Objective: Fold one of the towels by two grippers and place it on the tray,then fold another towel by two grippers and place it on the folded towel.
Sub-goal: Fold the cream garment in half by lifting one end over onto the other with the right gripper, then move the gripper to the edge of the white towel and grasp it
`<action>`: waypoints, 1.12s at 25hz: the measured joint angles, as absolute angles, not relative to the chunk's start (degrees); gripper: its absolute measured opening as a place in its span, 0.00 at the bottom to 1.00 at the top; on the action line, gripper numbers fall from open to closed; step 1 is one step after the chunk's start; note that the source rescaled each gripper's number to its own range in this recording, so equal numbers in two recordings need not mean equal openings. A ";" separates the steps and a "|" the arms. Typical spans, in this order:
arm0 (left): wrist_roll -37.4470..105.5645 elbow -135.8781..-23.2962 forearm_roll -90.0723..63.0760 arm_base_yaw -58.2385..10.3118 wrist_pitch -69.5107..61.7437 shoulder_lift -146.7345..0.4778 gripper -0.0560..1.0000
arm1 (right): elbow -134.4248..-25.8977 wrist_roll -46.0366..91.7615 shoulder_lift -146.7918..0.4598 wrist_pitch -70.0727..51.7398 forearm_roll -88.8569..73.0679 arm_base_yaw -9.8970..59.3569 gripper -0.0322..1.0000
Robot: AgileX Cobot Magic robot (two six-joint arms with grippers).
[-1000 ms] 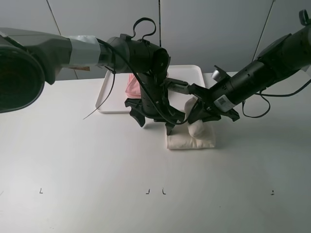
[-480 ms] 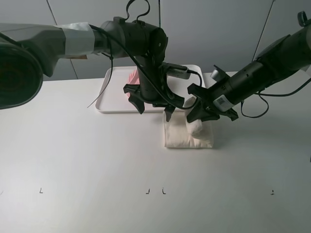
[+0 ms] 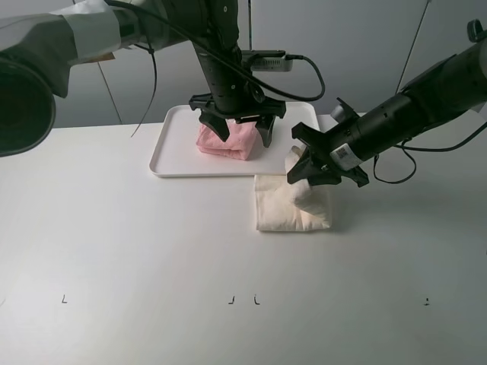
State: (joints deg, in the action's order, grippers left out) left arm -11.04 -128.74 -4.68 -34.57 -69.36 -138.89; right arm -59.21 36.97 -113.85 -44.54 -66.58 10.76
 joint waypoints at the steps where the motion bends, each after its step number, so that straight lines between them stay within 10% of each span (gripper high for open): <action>1: -10.76 -128.74 -5.15 -34.19 -69.38 -138.89 0.99 | -59.21 38.21 -113.85 -45.64 -69.05 10.76 0.43; 17: -7.55 -128.86 -8.97 -32.55 -69.72 -138.89 0.99 | -59.21 36.16 -111.06 -45.83 -62.82 2.45 0.70; 28: -7.33 -128.86 -11.89 -32.55 -69.72 -138.89 0.99 | -59.21 34.89 -119.08 -47.75 -59.04 2.32 0.71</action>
State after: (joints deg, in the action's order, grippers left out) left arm -7.33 -128.86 -11.89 -32.55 -69.72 -138.89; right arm -59.21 34.89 -119.08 -47.75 -59.04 2.32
